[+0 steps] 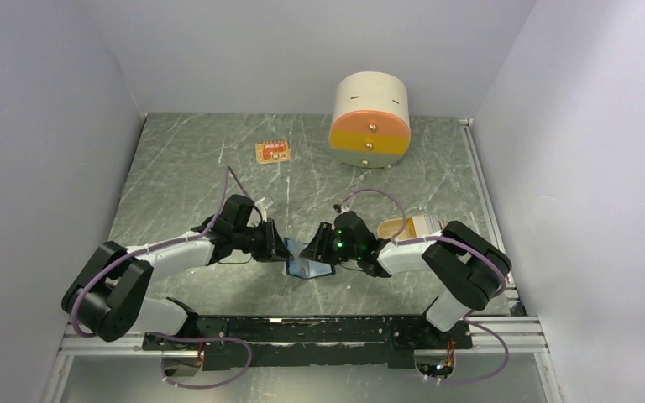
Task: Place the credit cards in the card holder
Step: Insert the credit card into the card holder.
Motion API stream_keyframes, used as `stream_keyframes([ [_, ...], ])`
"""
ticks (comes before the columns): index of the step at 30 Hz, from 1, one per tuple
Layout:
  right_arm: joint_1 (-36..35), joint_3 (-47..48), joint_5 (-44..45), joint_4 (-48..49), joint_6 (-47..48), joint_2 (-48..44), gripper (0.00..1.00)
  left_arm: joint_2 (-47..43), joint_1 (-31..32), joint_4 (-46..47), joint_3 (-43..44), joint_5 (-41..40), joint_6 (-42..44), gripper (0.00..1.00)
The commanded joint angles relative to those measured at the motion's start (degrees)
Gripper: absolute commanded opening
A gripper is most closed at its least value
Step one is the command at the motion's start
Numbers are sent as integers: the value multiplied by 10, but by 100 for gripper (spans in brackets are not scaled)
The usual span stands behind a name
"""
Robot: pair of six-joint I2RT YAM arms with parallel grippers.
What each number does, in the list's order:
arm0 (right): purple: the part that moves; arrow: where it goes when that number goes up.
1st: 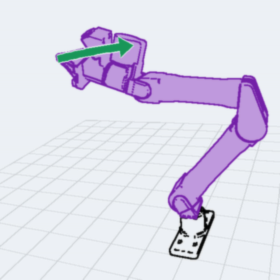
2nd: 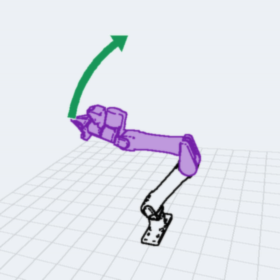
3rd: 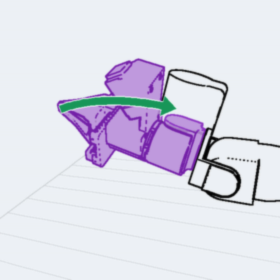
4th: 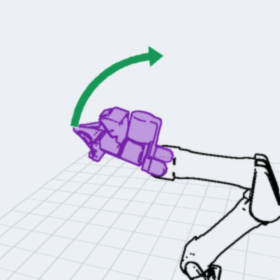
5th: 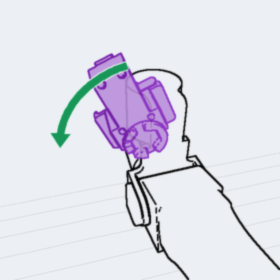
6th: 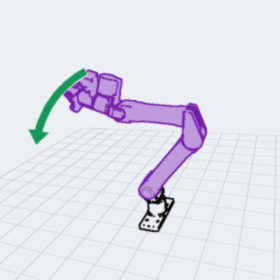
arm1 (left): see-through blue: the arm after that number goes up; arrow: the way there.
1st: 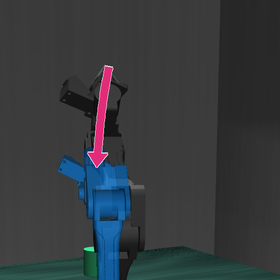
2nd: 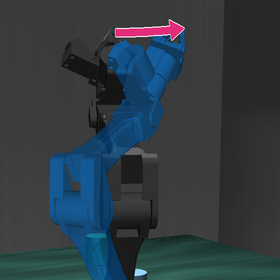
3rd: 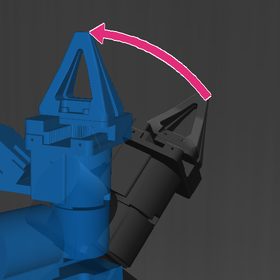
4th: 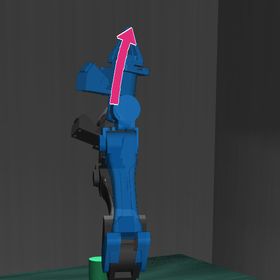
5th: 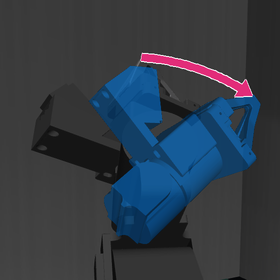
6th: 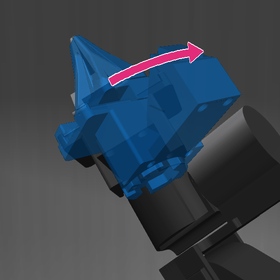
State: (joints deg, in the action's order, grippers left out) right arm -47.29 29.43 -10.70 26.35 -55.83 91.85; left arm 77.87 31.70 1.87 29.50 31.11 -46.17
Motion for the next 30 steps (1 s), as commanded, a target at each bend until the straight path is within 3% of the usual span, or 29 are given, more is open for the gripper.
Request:
stream_keyframes([
  [1, 0, -17, -21, 38, -14, 6, 39, -19, 1, 12, 2, 1, -8, 17],
  [6, 0, -23, -42, 79, -34, 35, 41, -17, 1, 15, -1, 3, -9, 24],
  [10, 0, -24, -49, 104, -40, 40, 39, -27, 1, 25, -6, 4, -14, 10],
  [14, 0, -25, -46, 109, -40, 39, 32, -28, 1, 24, -1, 4, -14, 9],
  [19, 2, -36, -54, 117, -42, 50, 32, -30, 1, 36, 10, 30, -4, 9],
  [22, 3, -38, -46, 96, -34, 42, 33, -36, 1, 6, 27, 19, 12, 10],
  [25, 4, -34, -39, 69, -19, 20, 33, -29, 1, -46, 50, 2, 37, 20],
  [30, 4, -16, -19, 4, 11, -13, 30, -23, 1, -92, 73, -17, 61, 19],
])
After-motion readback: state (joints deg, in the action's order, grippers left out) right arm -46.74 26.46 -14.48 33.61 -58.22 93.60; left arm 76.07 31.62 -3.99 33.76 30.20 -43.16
